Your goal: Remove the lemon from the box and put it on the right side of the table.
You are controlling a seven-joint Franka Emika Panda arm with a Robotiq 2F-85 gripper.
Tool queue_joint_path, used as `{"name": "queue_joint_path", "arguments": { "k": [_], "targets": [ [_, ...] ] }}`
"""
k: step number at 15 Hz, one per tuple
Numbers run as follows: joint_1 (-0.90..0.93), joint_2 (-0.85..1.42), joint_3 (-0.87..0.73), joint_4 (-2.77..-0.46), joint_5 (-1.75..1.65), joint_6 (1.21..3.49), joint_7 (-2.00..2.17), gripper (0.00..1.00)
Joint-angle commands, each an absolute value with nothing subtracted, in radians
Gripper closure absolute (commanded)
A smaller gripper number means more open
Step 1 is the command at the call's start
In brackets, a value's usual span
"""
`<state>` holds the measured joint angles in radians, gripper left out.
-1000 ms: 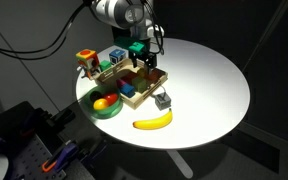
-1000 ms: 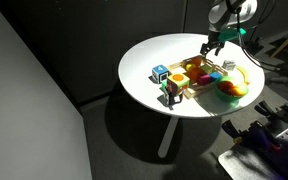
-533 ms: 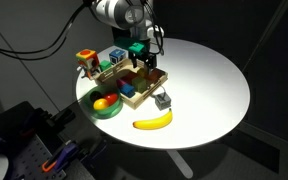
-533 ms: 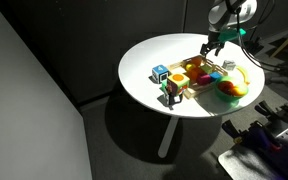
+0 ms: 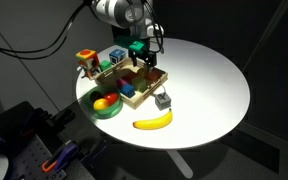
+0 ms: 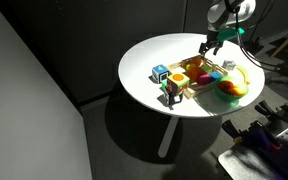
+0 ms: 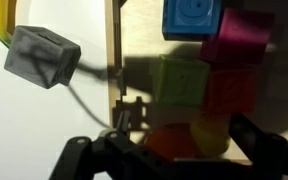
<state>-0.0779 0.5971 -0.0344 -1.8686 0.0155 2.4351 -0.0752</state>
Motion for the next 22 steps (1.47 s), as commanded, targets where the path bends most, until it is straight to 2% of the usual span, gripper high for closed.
{"name": "queue_joint_path", "arguments": {
  "k": [1,22],
  "targets": [
    [-0.092,0.626,-0.024,-1.819,0.028,2.42,-0.083,0.0],
    [-0.094,0.766,-0.031,-1.689,0.014,2.408,-0.086,0.0]
  ]
}}
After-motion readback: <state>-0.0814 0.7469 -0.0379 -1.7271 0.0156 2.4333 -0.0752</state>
